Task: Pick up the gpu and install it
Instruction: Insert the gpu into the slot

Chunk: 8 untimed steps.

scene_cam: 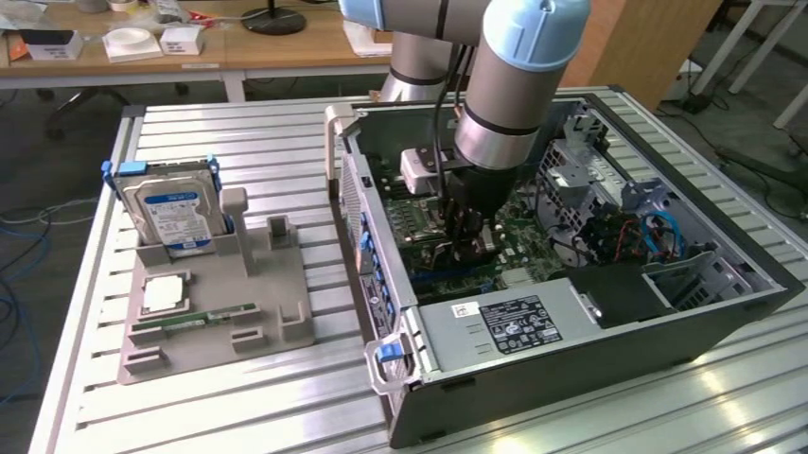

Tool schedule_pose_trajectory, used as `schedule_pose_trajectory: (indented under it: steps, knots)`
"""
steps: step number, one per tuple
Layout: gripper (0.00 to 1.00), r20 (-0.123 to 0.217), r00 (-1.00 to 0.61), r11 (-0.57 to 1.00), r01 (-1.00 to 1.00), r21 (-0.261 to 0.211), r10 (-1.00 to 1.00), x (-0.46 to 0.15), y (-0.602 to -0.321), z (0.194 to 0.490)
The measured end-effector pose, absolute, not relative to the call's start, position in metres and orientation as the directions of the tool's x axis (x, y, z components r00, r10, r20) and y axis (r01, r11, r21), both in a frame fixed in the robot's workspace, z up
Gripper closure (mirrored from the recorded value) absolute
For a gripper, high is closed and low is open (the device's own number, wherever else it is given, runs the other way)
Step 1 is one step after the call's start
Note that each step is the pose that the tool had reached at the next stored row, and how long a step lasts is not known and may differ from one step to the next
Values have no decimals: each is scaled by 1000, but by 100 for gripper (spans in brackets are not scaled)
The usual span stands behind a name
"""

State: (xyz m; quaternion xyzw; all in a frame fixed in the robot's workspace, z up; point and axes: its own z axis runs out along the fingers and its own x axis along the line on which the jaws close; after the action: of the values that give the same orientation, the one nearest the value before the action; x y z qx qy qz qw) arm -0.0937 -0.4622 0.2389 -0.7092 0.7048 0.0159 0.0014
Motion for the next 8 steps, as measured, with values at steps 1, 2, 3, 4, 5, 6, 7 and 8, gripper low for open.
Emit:
schedule_pose_trajectory:
  steps: [1, 2, 3, 4, 5, 6, 7, 8]
  knots:
    - [73, -24, 6, -6, -1000, 20, -1000, -94, -462, 239]
    - [73, -25, 6, -7, -1000, 20, -1000, -94, -462, 238]
    - [73, -25, 6, -7, -1000, 20, -1000, -94, -462, 238]
    - [73, -25, 6, -6, -1000, 20, -1000, -94, -462, 237]
    - [73, -25, 6, -6, -1000, 20, -1000, -94, -462, 237]
    - [73, -25, 6, -6, -1000, 20, -1000, -94, -462, 237]
    - [73, -25, 6, -6, -1000, 20, -1000, -94, -462, 237]
    - [73, -25, 6, -6, -1000, 20, -1000, -94, -462, 237]
